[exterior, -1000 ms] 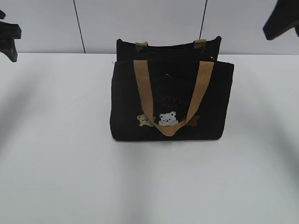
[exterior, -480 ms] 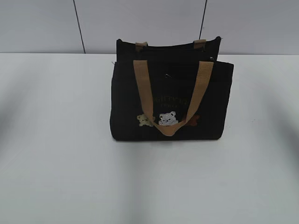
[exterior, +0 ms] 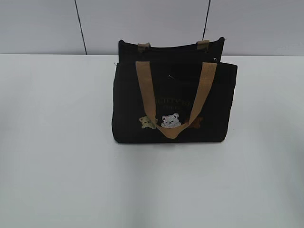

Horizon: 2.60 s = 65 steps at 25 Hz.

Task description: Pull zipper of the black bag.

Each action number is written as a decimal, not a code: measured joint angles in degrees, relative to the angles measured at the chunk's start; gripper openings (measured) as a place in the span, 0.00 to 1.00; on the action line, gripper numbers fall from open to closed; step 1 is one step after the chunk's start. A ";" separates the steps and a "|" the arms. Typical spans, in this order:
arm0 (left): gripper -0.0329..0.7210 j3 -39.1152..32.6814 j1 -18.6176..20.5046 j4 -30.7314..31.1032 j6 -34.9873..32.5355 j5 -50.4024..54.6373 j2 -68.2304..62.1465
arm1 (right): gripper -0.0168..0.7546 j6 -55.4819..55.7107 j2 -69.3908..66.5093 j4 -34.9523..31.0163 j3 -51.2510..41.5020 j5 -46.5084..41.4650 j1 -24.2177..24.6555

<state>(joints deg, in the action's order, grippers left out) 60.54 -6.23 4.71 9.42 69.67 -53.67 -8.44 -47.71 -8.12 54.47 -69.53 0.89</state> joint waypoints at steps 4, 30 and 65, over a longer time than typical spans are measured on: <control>0.76 -8.90 0.00 1.76 -1.08 0.12 14.95 | 0.66 -1.30 12.18 -0.08 -5.82 -0.27 0.00; 0.72 -29.57 0.00 -5.73 -10.13 -8.29 54.18 | 0.65 -7.27 48.18 -0.45 -27.60 6.33 0.00; 0.72 -29.57 0.00 -6.56 -10.25 -8.48 54.18 | 0.65 -6.40 48.18 -0.38 -27.60 6.51 0.00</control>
<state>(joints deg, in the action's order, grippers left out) 30.97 -6.23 -1.86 -0.84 61.19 0.50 -14.84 0.47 -8.49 26.87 -63.02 0.89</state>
